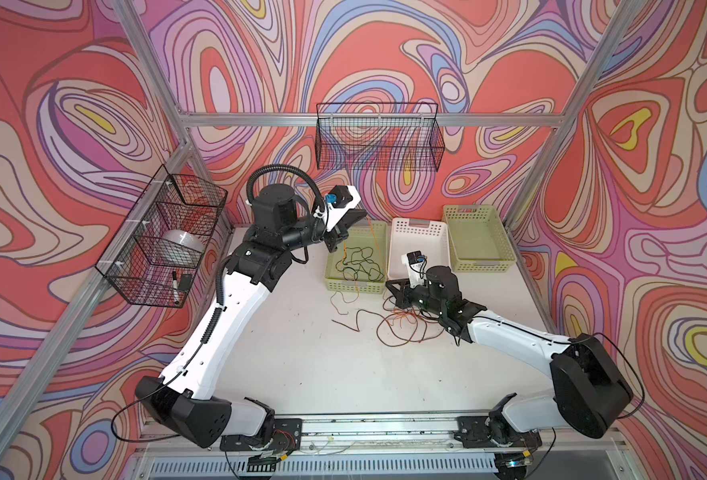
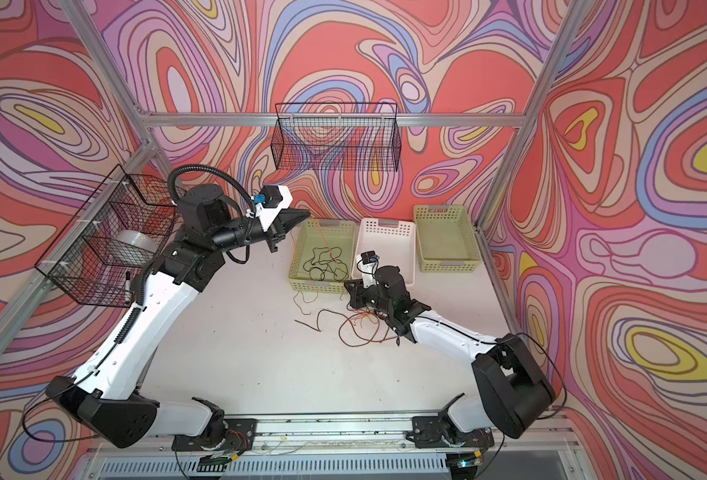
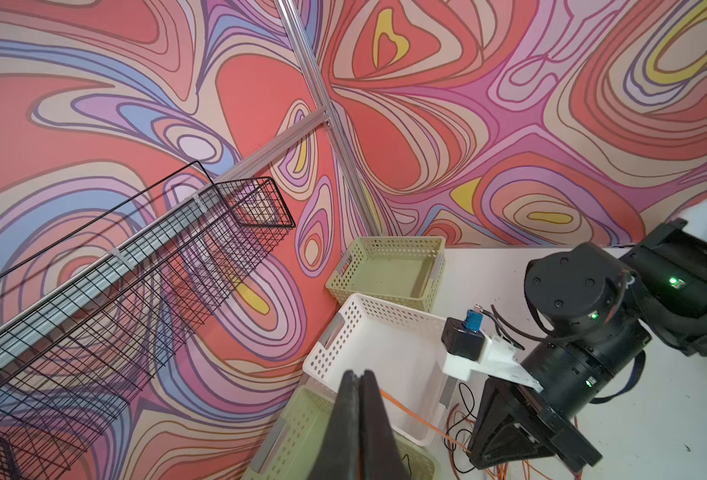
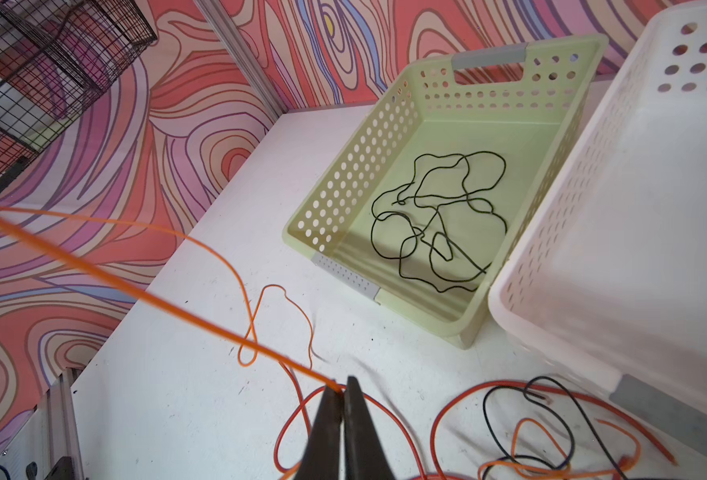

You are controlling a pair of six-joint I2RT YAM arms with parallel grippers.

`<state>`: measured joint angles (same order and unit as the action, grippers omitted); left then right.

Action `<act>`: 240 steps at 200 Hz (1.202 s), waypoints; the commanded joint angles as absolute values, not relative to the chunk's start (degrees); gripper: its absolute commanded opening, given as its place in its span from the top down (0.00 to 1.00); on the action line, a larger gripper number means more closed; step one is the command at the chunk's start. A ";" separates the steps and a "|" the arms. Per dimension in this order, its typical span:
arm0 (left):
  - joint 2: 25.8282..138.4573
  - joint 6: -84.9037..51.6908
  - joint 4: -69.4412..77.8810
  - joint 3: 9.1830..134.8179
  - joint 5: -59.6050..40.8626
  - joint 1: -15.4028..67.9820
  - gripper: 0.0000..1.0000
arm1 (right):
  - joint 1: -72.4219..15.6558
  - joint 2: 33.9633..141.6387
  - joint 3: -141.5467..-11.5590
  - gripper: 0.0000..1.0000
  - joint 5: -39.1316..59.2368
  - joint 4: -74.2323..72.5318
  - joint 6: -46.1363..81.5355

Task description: Untangle the cables

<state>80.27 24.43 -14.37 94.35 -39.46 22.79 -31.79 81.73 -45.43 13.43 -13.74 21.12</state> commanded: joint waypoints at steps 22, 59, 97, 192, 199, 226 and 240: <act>81.43 22.88 -8.37 102.83 -40.34 22.33 1.00 | -31.20 78.68 -43.05 0.60 9.79 -6.67 17.62; 83.95 20.29 -5.86 105.43 -41.46 22.38 1.00 | -31.23 75.94 -43.19 0.50 14.86 -10.38 13.02; 85.72 17.13 -1.71 106.39 -41.92 22.80 1.00 | -31.87 80.51 -50.19 0.45 18.39 -13.18 9.87; 87.10 15.73 0.00 106.90 -41.53 24.71 1.00 | -32.34 94.88 -63.65 0.46 28.39 -19.75 14.38; 87.01 15.77 0.00 106.94 -41.55 24.73 1.00 | -32.35 95.32 -64.59 0.49 27.37 -17.92 13.71; 86.76 16.03 -0.42 106.62 -40.99 24.78 1.00 | -32.37 94.31 -64.15 0.88 24.80 -17.42 13.36; 85.91 16.38 -0.05 105.05 -40.13 24.65 1.00 | -32.34 92.54 -63.11 1.00 23.52 -16.84 13.13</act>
<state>87.26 16.82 -1.87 105.45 -40.71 24.49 -32.23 95.11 -63.20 25.91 -17.91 13.61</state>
